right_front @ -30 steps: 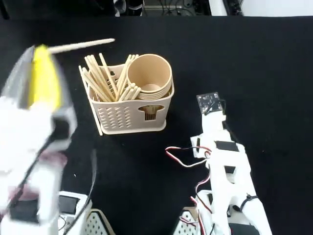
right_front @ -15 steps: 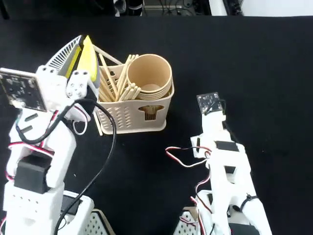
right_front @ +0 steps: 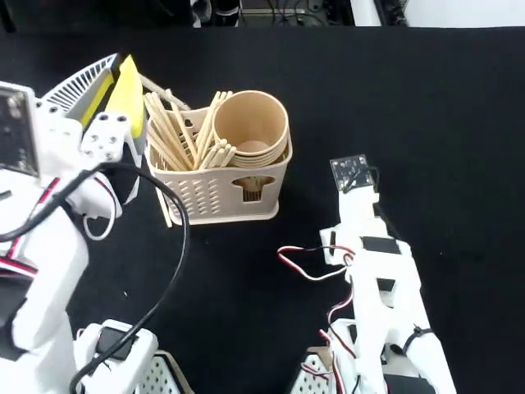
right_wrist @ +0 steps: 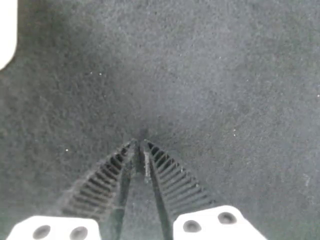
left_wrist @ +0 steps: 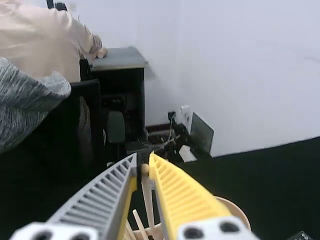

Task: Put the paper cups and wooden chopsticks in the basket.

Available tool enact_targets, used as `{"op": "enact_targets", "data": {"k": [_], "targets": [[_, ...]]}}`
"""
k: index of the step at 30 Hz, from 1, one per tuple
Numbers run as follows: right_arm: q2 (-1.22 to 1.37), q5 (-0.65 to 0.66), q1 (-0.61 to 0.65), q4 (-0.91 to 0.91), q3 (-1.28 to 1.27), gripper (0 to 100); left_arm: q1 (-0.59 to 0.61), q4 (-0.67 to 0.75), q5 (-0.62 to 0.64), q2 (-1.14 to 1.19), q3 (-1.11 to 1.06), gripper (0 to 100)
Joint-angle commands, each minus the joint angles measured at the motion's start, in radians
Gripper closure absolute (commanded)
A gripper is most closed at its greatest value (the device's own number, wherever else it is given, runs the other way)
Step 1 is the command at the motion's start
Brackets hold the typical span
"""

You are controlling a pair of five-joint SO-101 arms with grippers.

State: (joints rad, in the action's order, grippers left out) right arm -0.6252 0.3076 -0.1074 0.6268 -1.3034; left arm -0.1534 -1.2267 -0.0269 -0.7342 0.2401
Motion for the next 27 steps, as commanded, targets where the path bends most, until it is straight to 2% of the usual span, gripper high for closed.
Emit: {"op": "enact_targets", "data": {"k": [1, 7, 14, 19, 27], "targets": [[-0.004, 0.006, 0.005, 0.008, 0.007, 98.6, -0.01, -0.034, -0.008, 0.109, 0.099, 97], [-0.004, 0.006, 0.005, 0.008, 0.007, 98.6, -0.01, -0.034, -0.008, 0.258, 0.11, 97], [-0.004, 0.006, 0.005, 0.008, 0.007, 98.6, -0.004, -0.04, -0.009, 0.273, 0.101, 96], [-0.004, 0.006, 0.005, 0.008, 0.007, 98.6, -0.004, -0.077, -0.008, 0.267, 0.076, 80], [-0.004, 0.006, 0.005, 0.008, 0.007, 98.6, 0.008, -0.077, -0.006, 0.272, 0.084, 80]]}}
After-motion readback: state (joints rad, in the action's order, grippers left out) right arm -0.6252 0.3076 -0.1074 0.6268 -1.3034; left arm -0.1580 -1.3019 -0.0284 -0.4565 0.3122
